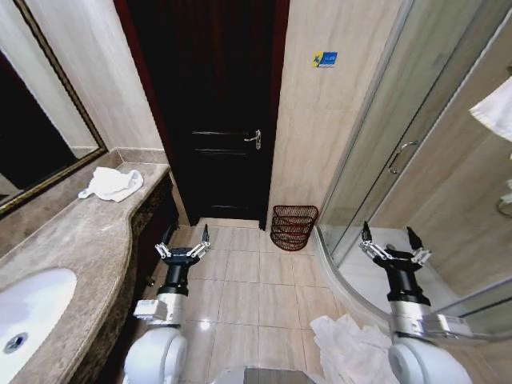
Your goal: Discard the used towel into the hamper.
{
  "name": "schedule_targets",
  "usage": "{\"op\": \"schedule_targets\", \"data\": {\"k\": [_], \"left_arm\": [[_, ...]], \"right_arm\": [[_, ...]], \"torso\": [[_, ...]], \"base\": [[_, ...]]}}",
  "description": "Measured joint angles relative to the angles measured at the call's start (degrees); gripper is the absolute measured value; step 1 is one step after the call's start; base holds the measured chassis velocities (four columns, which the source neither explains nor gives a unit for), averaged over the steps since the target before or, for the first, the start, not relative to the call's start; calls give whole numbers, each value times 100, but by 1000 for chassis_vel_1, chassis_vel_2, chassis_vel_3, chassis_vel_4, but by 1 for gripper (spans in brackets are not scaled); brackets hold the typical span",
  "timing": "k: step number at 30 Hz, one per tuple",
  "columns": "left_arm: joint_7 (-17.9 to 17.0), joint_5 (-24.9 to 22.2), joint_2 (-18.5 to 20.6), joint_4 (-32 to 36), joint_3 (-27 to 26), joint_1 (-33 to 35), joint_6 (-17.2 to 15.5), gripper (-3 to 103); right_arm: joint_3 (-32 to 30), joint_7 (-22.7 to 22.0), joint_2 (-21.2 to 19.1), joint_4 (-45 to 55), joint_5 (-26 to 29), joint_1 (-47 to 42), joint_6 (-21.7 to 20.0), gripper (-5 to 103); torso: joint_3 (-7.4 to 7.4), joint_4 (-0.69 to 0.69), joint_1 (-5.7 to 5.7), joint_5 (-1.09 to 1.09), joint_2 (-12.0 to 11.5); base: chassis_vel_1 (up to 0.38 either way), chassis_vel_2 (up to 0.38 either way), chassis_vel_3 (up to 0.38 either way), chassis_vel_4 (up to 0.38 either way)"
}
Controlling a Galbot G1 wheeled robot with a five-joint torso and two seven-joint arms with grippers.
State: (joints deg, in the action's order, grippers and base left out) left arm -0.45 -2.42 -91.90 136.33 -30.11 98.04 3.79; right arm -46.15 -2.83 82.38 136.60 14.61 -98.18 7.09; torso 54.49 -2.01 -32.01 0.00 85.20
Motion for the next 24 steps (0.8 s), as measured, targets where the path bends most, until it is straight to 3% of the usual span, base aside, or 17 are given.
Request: {"op": "schedule_targets", "data": {"k": [24], "left_arm": [[-15, -99, 89, -59, -37, -5, 68, 100]], "right_arm": [[4, -80, 103, 33, -127, -94, 253, 100]], "torso": [[0, 0, 0, 0, 0]], "base": [[0, 0, 0, 0]]}}
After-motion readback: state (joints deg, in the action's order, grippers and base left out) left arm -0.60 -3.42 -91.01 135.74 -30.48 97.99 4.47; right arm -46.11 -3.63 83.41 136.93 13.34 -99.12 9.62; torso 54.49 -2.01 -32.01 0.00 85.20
